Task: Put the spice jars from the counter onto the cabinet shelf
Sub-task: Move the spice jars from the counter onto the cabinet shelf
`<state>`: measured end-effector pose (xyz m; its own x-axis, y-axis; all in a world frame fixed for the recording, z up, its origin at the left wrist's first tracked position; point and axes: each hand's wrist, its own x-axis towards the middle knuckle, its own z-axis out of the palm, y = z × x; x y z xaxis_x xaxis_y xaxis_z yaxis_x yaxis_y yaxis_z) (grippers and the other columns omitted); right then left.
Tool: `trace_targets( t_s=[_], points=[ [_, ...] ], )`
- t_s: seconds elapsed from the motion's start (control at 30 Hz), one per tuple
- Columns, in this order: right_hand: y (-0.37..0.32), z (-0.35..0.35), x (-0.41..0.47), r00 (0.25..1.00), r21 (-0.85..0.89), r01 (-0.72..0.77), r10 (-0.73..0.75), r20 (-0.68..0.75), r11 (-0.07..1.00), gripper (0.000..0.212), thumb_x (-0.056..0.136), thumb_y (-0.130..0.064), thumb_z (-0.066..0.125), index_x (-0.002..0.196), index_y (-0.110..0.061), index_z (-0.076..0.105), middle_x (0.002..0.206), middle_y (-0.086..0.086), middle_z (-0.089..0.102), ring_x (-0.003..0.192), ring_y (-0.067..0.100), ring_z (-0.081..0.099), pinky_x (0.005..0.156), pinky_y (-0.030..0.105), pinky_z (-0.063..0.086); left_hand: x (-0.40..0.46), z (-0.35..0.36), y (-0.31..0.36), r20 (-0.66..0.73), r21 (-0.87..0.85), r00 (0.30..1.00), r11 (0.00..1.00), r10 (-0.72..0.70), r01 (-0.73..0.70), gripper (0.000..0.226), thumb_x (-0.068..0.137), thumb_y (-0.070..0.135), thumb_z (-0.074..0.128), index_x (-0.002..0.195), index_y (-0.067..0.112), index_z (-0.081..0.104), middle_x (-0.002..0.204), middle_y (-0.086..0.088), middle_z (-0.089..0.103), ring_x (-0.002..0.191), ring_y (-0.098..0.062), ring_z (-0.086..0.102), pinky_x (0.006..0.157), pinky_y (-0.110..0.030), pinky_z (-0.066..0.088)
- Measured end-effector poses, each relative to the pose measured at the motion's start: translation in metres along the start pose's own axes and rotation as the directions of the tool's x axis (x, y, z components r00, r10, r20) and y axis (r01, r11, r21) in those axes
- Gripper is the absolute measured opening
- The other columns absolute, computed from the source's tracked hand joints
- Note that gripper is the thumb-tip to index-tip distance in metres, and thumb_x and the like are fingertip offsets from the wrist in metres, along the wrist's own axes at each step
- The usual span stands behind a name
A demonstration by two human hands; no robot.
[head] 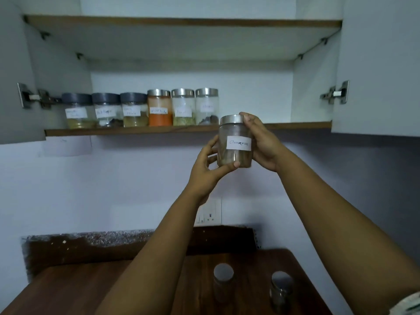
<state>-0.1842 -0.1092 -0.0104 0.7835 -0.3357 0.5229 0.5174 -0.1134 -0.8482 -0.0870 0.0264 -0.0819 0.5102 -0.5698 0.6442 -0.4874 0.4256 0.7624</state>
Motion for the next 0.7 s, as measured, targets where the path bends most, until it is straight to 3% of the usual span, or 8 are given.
trace_targets(
  t_s=[0.17,0.3,0.43,0.5,0.57,0.63,0.7],
  points=[
    [-0.034,-0.012,0.04,0.998,0.045,0.061,-0.061,-0.002,0.997,0.041,0.098,-0.036,0.052,0.137,-0.025,0.046,0.119,-0.002,0.058,0.107,0.017,0.062,0.092,0.043,0.053,0.054,-0.009,0.03,0.086,0.021,0.994,0.997,0.066,-0.068,0.081,0.071,0.022,0.084,0.14,0.034,0.042,0.127,0.006,0.055,0.117,-0.011,0.056,0.09,-0.027,0.052],
    [-0.049,-0.023,0.077,0.995,0.07,0.095,-0.097,0.026,0.993,0.038,0.096,-0.035,0.054,0.134,-0.027,0.049,0.117,-0.002,0.059,0.105,0.019,0.061,0.092,0.043,0.051,0.094,-0.012,0.037,0.086,0.074,0.988,0.988,0.132,-0.139,0.086,0.073,0.017,0.083,0.145,0.03,0.038,0.131,0.003,0.051,0.114,-0.007,0.056,0.084,-0.019,0.054],
    [-0.052,-0.025,0.113,0.987,0.166,0.151,-0.157,0.022,0.975,0.03,0.099,-0.026,0.05,0.128,-0.022,0.051,0.108,0.0,0.063,0.099,0.017,0.062,0.098,0.042,0.047,0.131,-0.014,0.033,0.063,0.149,0.984,0.973,0.169,-0.176,0.088,0.074,0.019,0.083,0.147,0.028,0.036,0.137,0.007,0.05,0.122,-0.015,0.054,0.1,-0.034,0.05],
    [-0.05,-0.027,0.129,0.987,0.147,0.161,-0.164,0.006,0.976,0.03,0.099,-0.024,0.05,0.129,-0.02,0.05,0.105,0.0,0.063,0.097,0.018,0.062,0.097,0.041,0.047,0.146,-0.016,0.029,0.069,0.201,0.98,0.96,0.185,-0.196,0.087,0.075,0.025,0.082,0.148,0.028,0.035,0.133,0.012,0.052,0.124,-0.015,0.055,0.1,-0.032,0.049],
    [-0.049,-0.033,0.143,0.987,0.107,0.159,-0.158,-0.017,0.981,0.029,0.099,-0.023,0.05,0.128,-0.019,0.051,0.106,0.0,0.062,0.099,0.018,0.061,0.097,0.04,0.047,0.156,-0.016,0.022,0.032,0.356,0.975,0.909,0.222,-0.218,0.089,0.075,0.04,0.08,0.148,0.029,0.03,0.132,0.011,0.054,0.117,-0.014,0.058,0.092,-0.026,0.05],
    [-0.046,-0.041,0.156,0.987,0.065,0.153,-0.15,-0.057,0.986,0.025,0.099,-0.024,0.051,0.124,-0.02,0.054,0.109,0.001,0.061,0.1,0.019,0.058,0.093,0.039,0.047,0.163,-0.02,0.012,-0.088,0.579,0.951,0.792,0.296,-0.194,0.089,0.075,0.057,0.072,0.146,0.028,0.027,0.128,0.007,0.055,0.106,-0.011,0.059,0.087,-0.032,0.052],
    [-0.039,-0.052,0.167,0.986,0.031,0.138,-0.134,-0.099,0.99,0.021,0.098,-0.024,0.053,0.119,-0.021,0.056,0.11,0.001,0.059,0.101,0.019,0.056,0.091,0.038,0.046,0.166,-0.026,-0.002,-0.195,0.728,0.882,0.666,0.429,-0.164,0.073,0.082,0.06,0.062,0.138,0.021,0.037,0.119,0.003,0.059,0.101,-0.012,0.058,0.086,-0.036,0.052]
  ],
)
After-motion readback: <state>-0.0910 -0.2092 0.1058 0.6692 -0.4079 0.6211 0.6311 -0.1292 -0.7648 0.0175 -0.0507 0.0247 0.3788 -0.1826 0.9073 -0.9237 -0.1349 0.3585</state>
